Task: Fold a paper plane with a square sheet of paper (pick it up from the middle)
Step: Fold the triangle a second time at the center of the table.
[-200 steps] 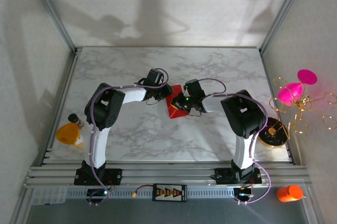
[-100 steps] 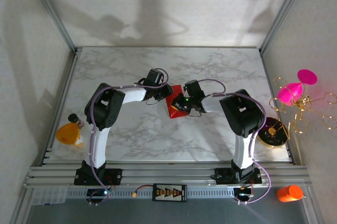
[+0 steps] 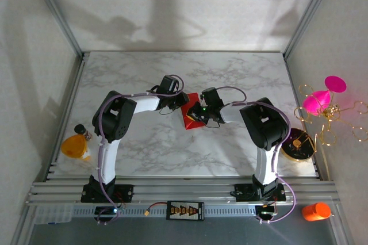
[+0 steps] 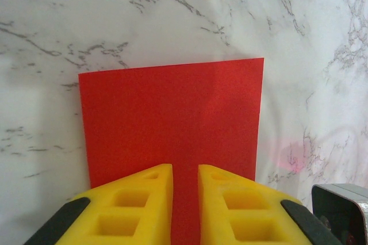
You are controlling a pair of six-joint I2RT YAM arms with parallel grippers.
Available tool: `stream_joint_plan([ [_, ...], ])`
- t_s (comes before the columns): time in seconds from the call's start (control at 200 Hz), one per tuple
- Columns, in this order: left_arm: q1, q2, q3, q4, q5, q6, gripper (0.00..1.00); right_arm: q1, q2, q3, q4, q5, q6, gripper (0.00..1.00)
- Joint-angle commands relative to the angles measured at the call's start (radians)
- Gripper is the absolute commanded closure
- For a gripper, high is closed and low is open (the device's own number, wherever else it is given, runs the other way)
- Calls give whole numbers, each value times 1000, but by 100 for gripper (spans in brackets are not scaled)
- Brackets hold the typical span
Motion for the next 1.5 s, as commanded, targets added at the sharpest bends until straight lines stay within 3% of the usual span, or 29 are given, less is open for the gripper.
stream_joint_plan([
  [0.0,0,25,-25,-61,-18,-9,80,6,22,22,-28,8,-17,99],
  [0.39,79,-112,-17,9,-44,-98,78,5,33,31,-64,6,-26,72],
  [0.676,116,-225,-98,6,-100,-91,76,5,34,38,-86,14,-34,65],
  [1.161,-20,-211,-154,-60,-57,-57,80,-2,45,62,-180,45,-58,83],
  [1.242,-30,-205,-159,-62,-60,-56,81,-2,47,67,-185,46,-61,82],
  [1.497,-51,-180,-148,-60,-50,-60,83,-3,53,80,-211,52,-70,95],
])
